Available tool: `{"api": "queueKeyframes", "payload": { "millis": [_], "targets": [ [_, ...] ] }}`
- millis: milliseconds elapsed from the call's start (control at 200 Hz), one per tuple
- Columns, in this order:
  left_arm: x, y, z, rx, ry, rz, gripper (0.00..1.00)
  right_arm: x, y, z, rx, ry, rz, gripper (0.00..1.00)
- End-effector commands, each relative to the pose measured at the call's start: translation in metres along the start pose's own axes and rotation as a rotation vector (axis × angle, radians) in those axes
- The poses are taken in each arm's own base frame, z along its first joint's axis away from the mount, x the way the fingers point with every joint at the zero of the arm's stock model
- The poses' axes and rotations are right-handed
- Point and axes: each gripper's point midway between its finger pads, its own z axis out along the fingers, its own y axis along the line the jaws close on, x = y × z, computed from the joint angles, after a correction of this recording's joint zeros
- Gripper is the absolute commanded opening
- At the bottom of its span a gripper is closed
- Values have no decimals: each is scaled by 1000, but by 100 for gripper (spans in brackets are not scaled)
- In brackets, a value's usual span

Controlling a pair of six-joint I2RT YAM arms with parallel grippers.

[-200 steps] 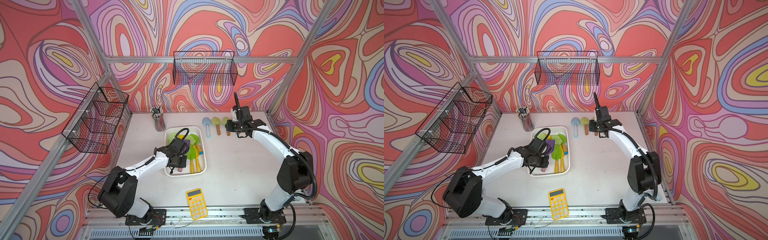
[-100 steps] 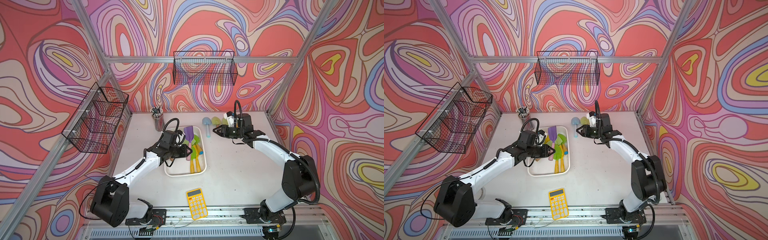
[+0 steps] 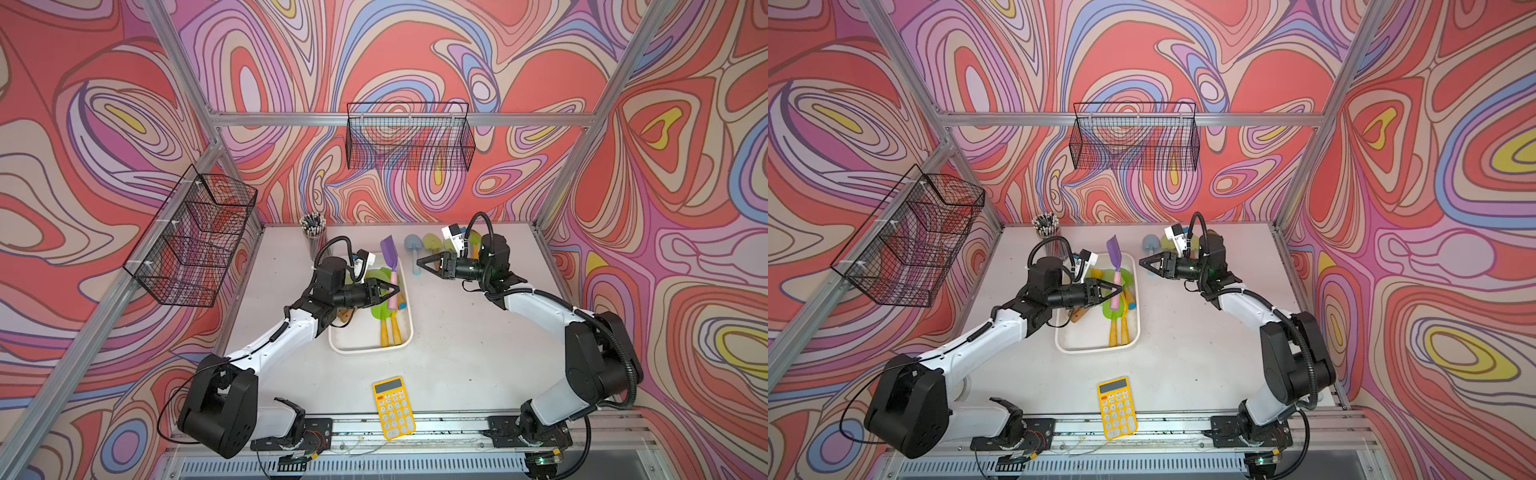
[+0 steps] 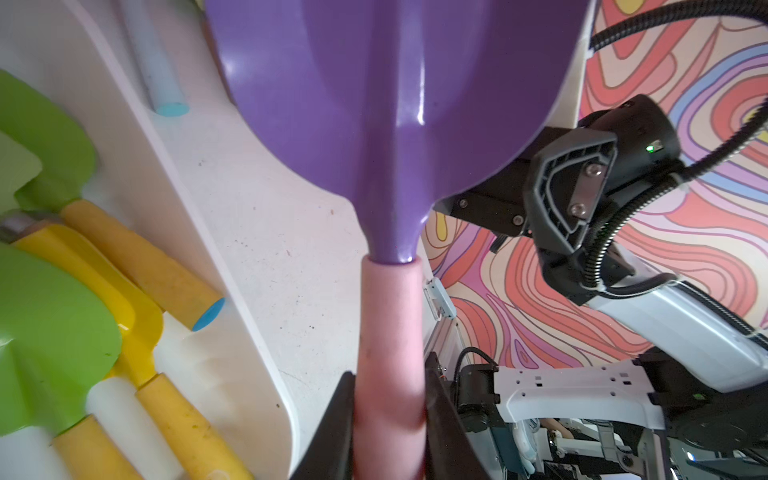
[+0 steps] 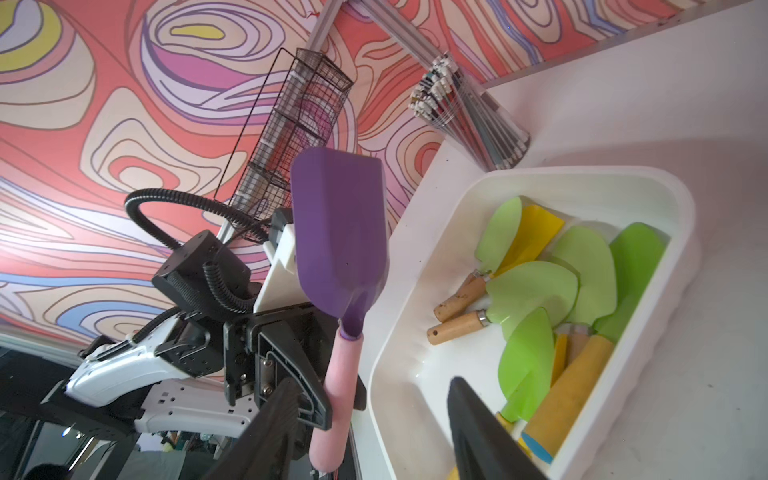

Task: Take the shovel out of the storage box
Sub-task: Place the shovel at the center of the board.

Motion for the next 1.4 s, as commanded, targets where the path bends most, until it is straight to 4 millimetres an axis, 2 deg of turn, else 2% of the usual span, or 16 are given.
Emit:
{"api": "queueKeyframes", "payload": {
  "millis": [0, 381, 776, 936, 962, 1267, 1347, 1392],
  "targets": [
    [-10, -23, 0, 110, -7, 22, 0, 1, 24, 5, -109, 27, -46, 60],
    [-17, -34, 8, 204, -6, -11, 0, 17, 33, 32, -180, 98, -25, 52],
    [-9, -39, 12, 230, 22, -12, 0, 4, 41, 39, -253, 81, -16, 40],
    [-7, -42, 15, 247, 28, -13, 0, -1, 51, 38, -298, 71, -23, 36],
    [-8, -43, 15, 252, 26, -11, 0, 2, 42, 41, -293, 78, 4, 36],
    [-4, -41, 19, 267, 33, -19, 0, 0, 42, 43, -348, 80, 40, 28],
    [-4, -42, 18, 264, 32, -15, 7, 0, 42, 43, -347, 79, 42, 22],
    [-4, -41, 18, 255, 30, -9, 21, 0, 42, 43, -343, 79, 43, 20]
  ]
}}
